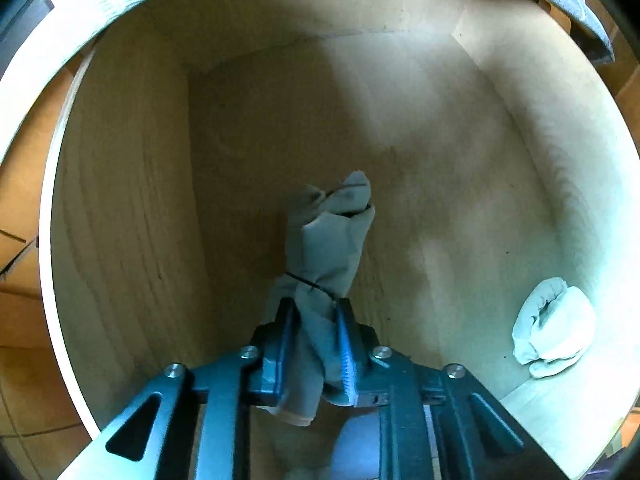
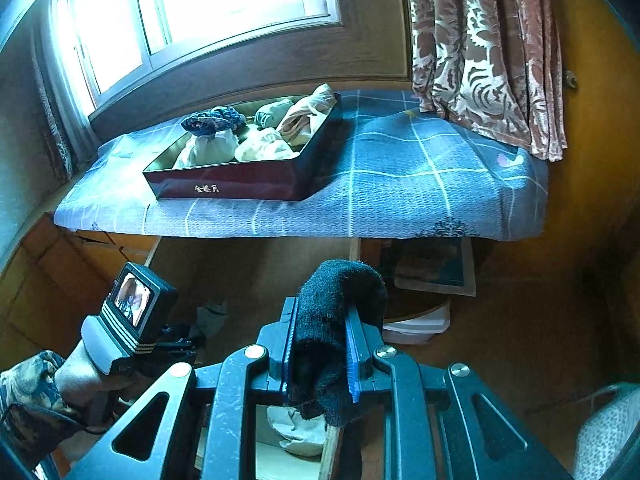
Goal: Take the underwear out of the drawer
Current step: 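Grasp the grey banded sock with the left gripper while the right carries the black sock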
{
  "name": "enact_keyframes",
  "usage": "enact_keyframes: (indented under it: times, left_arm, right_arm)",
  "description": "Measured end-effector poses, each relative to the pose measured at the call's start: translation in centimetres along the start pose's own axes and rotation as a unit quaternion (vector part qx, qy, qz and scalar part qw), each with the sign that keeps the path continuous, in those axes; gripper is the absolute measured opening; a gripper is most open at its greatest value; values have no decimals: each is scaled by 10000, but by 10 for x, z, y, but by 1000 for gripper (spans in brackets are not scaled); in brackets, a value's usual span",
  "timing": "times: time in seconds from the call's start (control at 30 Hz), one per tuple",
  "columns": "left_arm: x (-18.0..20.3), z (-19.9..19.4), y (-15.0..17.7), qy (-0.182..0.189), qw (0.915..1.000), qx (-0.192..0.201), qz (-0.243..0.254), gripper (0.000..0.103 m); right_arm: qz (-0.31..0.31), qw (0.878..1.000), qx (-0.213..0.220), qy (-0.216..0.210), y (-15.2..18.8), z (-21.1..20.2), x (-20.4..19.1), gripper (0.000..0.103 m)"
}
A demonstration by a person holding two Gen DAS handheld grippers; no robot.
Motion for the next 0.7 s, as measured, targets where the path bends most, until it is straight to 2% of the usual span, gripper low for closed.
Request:
enact_keyframes:
  times: [0.2, 0.37, 0.7]
  left_arm:
    - [3, 8, 9, 243, 9996, -91, -60, 10]
    - [-3, 12, 6, 289, 9995, -128, -10, 9]
    - [13, 25, 4, 300, 9985, -337, 304, 9]
  right_arm:
    - [-67, 9999, -50, -73, -4, 8, -7, 21]
    - [-134, 9997, -35, -205, -16, 9, -14, 21]
    - [-436, 9971, 321, -538, -78, -4, -45, 21]
Point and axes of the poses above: each gripper's, at about its wrist camera, not at the fingertips, and z roughly the way its jaws point, x to its right, y to its underside, the point moved 10 cm from there along z, roughly the way its jaws point, and after that the axes turned 7 degrees about -x, right-handed, at the moved point
